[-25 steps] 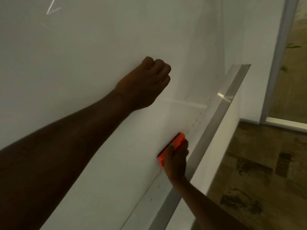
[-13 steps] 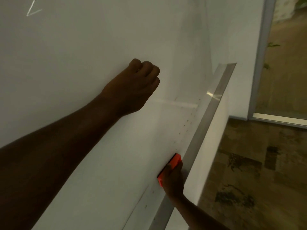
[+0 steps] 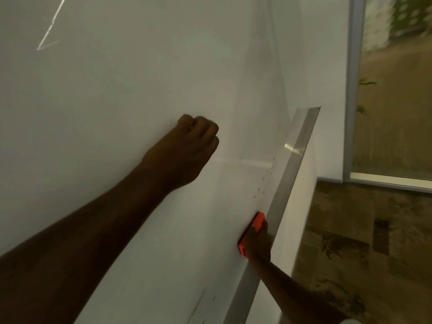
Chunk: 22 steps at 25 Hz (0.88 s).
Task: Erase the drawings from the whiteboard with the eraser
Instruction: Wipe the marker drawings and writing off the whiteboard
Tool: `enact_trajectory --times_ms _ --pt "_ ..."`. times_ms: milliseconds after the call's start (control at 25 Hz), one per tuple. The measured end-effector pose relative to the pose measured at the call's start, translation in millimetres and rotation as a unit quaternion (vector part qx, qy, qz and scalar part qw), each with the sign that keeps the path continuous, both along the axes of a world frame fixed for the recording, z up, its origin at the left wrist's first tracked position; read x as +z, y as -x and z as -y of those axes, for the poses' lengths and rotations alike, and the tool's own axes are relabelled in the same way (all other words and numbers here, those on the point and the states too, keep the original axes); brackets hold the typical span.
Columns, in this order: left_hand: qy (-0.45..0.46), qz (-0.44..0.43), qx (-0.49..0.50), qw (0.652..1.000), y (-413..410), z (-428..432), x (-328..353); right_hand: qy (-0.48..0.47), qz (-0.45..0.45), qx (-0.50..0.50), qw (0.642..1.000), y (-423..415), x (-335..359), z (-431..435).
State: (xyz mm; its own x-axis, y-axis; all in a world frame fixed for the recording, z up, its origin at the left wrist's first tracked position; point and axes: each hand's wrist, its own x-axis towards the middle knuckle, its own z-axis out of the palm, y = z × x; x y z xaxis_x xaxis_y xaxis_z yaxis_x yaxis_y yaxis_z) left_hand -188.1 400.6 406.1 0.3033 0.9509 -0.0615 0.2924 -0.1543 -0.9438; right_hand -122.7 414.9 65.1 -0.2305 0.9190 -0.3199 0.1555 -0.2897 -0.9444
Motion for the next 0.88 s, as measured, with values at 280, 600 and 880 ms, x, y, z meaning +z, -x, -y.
enact_trajectory --times_ms 280,600,880 --pt "0.014 0.006 0.009 1.000 0 -11 -7 -0.261 -0.053 -0.072 0.961 35 124 -55" --pt "0.025 0.006 0.011 1.000 4 -26 -28 0.087 0.029 0.009 0.996 12 -9 -83" --pt "0.028 0.012 0.024 0.999 6 -38 -41 -0.190 -0.055 -0.065 0.978 43 111 -151"
